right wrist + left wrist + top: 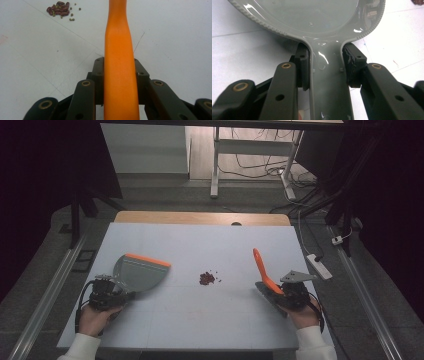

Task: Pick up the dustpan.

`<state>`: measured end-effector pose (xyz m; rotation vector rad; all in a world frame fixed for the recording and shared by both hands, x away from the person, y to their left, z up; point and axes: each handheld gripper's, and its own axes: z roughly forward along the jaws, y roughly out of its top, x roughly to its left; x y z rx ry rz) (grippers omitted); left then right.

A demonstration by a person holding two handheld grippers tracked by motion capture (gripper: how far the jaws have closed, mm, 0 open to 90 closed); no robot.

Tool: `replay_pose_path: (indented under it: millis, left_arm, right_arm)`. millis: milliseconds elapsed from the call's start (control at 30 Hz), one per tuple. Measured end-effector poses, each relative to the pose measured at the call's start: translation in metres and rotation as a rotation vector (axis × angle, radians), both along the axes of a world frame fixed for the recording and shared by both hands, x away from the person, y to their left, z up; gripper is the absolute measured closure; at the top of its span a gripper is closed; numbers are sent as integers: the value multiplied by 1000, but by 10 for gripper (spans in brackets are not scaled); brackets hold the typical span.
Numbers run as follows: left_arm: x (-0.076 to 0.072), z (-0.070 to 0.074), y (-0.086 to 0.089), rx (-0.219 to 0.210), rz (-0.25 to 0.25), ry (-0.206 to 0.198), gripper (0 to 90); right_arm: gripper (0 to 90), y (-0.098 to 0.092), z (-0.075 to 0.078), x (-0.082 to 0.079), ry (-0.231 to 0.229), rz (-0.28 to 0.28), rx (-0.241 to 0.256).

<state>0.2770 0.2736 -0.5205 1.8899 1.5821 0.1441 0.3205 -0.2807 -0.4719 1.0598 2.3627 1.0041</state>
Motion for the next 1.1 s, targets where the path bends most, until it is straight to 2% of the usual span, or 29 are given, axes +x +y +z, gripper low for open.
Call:
replay_pose_path:
  millis: [300, 433, 800, 1100]
  left_arm:
    - [2, 5, 6, -42, -38, -73, 617]
    - [6, 6, 5, -69, -70, -78, 617]
    - [23, 13, -5, -53, -133, -129, 617]
    - [32, 16, -12, -35, -166, -146, 617]
  right_arm:
    - [697, 0, 0, 0, -6, -3, 4]
    - [697, 0, 1, 0, -14, -3, 5]
    - [697, 1, 6, 2, -35, -9, -1]
    - [697, 3, 6, 3, -41, -6, -8]
